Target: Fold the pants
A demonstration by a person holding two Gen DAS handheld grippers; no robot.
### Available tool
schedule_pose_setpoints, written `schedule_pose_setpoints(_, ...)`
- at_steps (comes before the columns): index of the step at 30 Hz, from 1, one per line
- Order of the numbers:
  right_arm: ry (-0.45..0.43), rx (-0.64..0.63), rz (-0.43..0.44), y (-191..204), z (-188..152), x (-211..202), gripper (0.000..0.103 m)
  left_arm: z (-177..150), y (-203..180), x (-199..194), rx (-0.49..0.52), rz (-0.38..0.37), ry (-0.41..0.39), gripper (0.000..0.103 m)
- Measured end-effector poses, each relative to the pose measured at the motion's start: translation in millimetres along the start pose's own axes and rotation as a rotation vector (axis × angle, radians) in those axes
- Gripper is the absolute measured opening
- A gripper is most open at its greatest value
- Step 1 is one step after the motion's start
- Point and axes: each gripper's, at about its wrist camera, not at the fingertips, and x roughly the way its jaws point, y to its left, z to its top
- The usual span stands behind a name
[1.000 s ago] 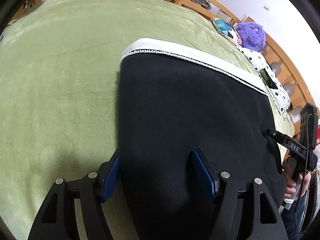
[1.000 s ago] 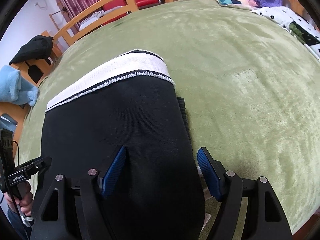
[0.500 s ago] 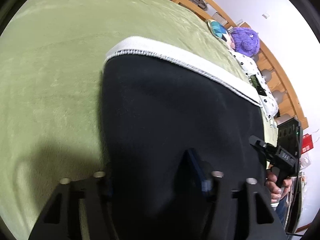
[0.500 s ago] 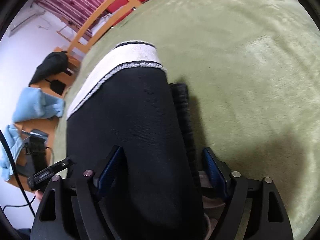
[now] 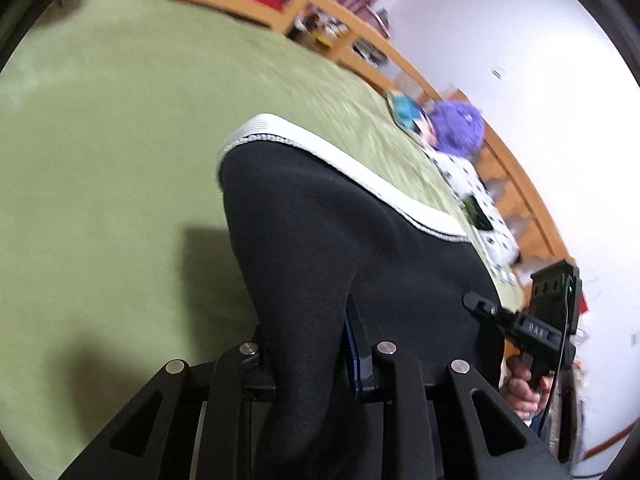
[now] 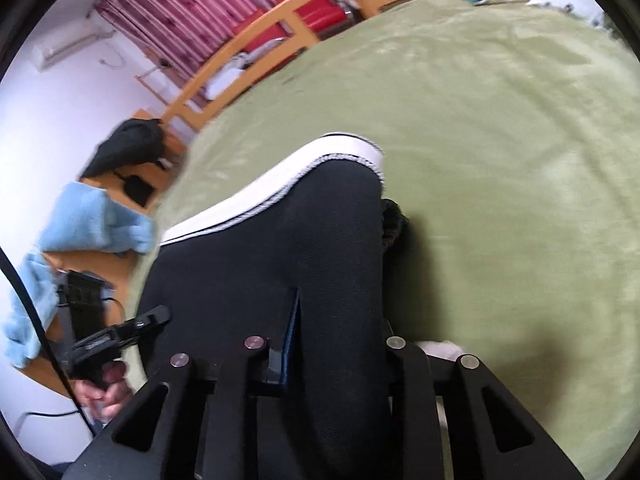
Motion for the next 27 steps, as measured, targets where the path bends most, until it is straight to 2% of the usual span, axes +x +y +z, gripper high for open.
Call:
schedule_pose_setpoints(2, 0.006, -0.011, 0.037, 23, -1, 21, 0.023, 16, 17, -30, 0.031, 0.059, -0.035, 0.021)
schedule_pose_setpoints(4, 0.022, -0.001, 0.115, 47, 0, 47, 0.021, 31, 35, -54, 0.040, 0.107, -0.058, 0.022)
schedule_pose_setpoints(6, 0.025, -0.015, 0.160, 71, 2, 70, 0.021, 44, 58, -70, 0.034, 0.162, -0.065, 0.022)
schedule_pose_setpoints(8, 0.039, -0.038, 0.176, 93, 4, 95, 0.021, 50, 76, -70, 0.027, 0.205, -0.054, 0.023)
schedule_pose_setpoints(11, 0.076, -0.079, 0.098, 111, 5, 136, 0.023, 47, 112, -49, -0.026, 0.231, 0.001, 0.026)
schedule_pose_setpoints(13, 0.088, -0.112, 0.024, 112, 5, 150, 0.035, 41, 125, -35, -0.036, 0.300, 0.024, 0.039)
schedule_pose_setpoints(14, 0.098, -0.128, -0.001, 111, 5, 153, 0.037, 39, 127, -31, -0.040, 0.336, 0.029, 0.040)
schedule_pose_setpoints(16, 0.089, -0.172, -0.084, 111, 6, 147, 0.058, 35, 124, -33, -0.028, 0.420, 0.017, 0.049)
schedule_pose_setpoints(17, 0.069, -0.195, -0.128, 112, 4, 138, 0.059, 31, 119, -39, -0.006, 0.458, -0.003, 0.052)
schedule_pose_setpoints(18, 0.045, -0.217, -0.163, 116, 3, 128, 0.059, 27, 115, -46, 0.012, 0.478, -0.022, 0.058)
schedule_pose_setpoints(19, 0.011, -0.242, -0.189, 123, 1, 114, 0.057, 23, 108, -55, 0.033, 0.488, -0.048, 0.059)
schedule_pose_setpoints(21, -0.045, -0.307, -0.180, 138, -10, 91, 0.057, 14, 91, -70, 0.068, 0.478, -0.081, 0.060)
schedule_pose_setpoints(23, -0.074, -0.400, -0.148, 158, -32, 74, 0.057, -6, 73, -80, 0.084, 0.473, -0.115, 0.066)
schedule_pose_setpoints(25, -0.076, -0.489, -0.144, 170, -62, 72, 0.052, -32, 65, -79, 0.103, 0.520, -0.106, 0.066)
schedule_pose_setpoints(27, -0.013, -0.519, -0.148, 162, -93, 79, 0.050, -67, 66, -68, 0.101, 0.539, -0.050, 0.066)
